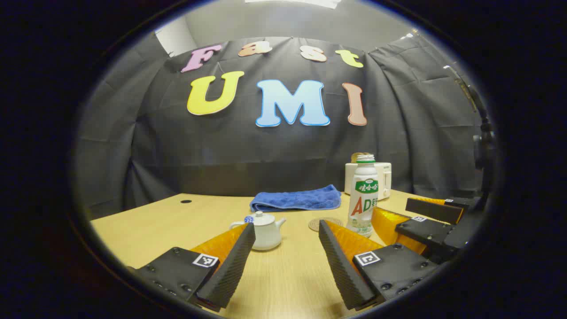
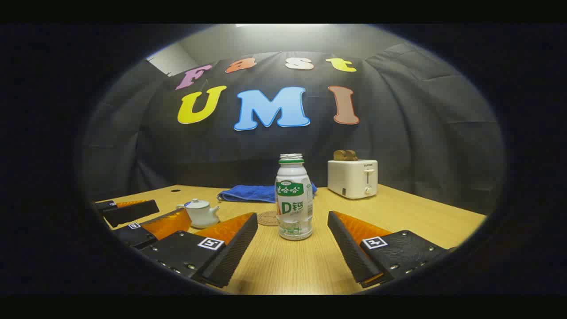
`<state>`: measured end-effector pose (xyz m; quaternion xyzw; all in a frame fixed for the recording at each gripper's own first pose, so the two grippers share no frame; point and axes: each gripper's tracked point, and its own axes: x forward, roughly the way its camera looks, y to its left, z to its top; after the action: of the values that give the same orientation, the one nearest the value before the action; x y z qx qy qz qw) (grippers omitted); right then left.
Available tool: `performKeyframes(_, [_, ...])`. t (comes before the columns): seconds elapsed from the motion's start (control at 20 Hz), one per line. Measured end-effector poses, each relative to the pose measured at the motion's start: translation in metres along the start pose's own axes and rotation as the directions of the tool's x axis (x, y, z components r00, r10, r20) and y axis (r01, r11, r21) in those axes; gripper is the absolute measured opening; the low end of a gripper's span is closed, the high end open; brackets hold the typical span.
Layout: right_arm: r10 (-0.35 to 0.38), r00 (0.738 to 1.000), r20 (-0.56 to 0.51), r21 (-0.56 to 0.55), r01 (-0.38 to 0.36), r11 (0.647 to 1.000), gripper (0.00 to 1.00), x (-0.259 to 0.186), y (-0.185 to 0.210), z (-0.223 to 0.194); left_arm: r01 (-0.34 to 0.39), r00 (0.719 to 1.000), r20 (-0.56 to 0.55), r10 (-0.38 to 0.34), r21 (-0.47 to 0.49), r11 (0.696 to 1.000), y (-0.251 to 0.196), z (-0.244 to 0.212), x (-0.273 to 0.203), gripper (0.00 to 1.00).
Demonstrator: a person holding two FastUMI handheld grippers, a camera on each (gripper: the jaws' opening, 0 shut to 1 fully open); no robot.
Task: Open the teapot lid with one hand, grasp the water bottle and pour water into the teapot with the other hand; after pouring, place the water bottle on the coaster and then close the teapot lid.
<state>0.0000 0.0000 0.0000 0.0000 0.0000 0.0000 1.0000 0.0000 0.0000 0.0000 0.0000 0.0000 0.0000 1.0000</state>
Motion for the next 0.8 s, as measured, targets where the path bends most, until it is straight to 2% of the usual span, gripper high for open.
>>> performKeyframes(0.15, [-0.018,0.999,0.046,-0.011,0.018,1.0,0.98,-0.006,-0.004,0.025,-0.021,0.999,0.025,0.022,-0.037,0.999,0.006,0.02,0.003,1.0])
performKeyframes(0.35, [0.002,0.997,0.082,-0.031,0.0,1.0,0.97,-0.007,0.001,0.052,-0.018,0.999,0.045,0.022,-0.081,0.997,0.017,0.049,0.005,1.0])
performKeyframes(0.55, [0.023,0.996,0.09,-0.042,-0.019,0.999,0.97,-0.009,0.009,0.062,-0.042,0.997,0.06,0.046,-0.068,0.997,0.025,0.065,0.008,0.96])
performKeyframes(0.6, [0.026,0.996,0.09,-0.045,-0.022,0.999,0.98,-0.009,0.009,0.062,-0.045,0.997,0.058,0.048,-0.062,0.997,0.025,0.064,0.008,0.92])
performKeyframes(0.65, [0.027,0.996,0.09,-0.045,-0.023,0.999,0.98,-0.009,0.01,0.063,-0.047,0.997,0.055,0.05,-0.058,0.997,0.025,0.064,0.01,0.94])
performKeyframes(0.8, [0.028,0.996,0.089,-0.043,-0.024,0.999,0.97,-0.009,0.009,0.061,-0.05,0.997,0.048,0.053,-0.061,0.997,0.028,0.06,0.013,0.91])
